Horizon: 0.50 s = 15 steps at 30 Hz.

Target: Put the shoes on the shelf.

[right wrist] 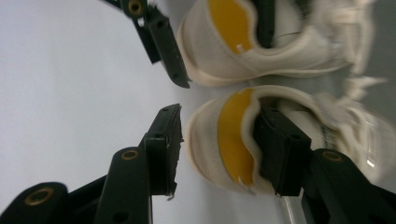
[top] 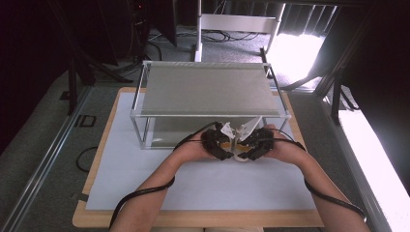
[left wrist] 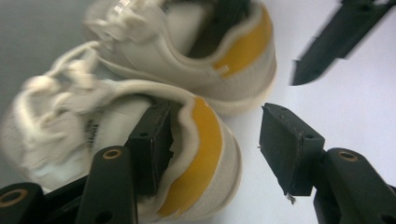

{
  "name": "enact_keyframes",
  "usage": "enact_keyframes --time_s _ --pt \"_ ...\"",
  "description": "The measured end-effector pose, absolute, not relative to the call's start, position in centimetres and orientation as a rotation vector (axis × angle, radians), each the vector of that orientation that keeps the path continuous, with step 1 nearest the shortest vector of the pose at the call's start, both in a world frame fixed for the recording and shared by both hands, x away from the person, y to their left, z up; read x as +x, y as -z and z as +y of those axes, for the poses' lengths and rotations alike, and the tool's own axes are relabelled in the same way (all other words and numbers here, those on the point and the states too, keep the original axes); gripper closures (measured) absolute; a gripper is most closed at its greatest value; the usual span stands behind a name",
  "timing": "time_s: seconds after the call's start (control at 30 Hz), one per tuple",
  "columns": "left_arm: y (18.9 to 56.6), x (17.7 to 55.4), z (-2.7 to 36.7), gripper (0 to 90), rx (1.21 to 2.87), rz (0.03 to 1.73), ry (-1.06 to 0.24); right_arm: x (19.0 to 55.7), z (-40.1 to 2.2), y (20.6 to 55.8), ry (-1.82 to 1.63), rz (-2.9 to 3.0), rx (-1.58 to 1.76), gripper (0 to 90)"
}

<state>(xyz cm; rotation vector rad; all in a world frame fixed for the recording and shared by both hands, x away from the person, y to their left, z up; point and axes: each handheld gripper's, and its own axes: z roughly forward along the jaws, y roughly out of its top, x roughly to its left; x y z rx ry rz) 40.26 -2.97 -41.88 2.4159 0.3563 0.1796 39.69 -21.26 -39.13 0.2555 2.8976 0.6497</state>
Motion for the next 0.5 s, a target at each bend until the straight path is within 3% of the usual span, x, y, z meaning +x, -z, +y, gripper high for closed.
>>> enact_keyframes --time_s 0.07,0.27,0.4,0.5 --pt "41.4 40.0 -2.6 37.9 2.377 0.396 -0.205 39.2 -22.1 38.3 -0.743 2.847 0.304 50.5" --pt "39.6 38.8 -0.8 37.9 2.266 0.43 -0.288 38.2 -24.8 37.3 -0.912 2.653 0.421 52.3" --pt "39.4 38.4 1.2 39.8 2.235 0.498 -0.342 38.3 -26.8 38.3 -0.956 2.556 0.565 58.4" --pt "40.6 38.7 2.5 40.2 2.243 0.578 -0.36 38.5 -27.9 40.1 -0.948 2.539 0.66 57.7"
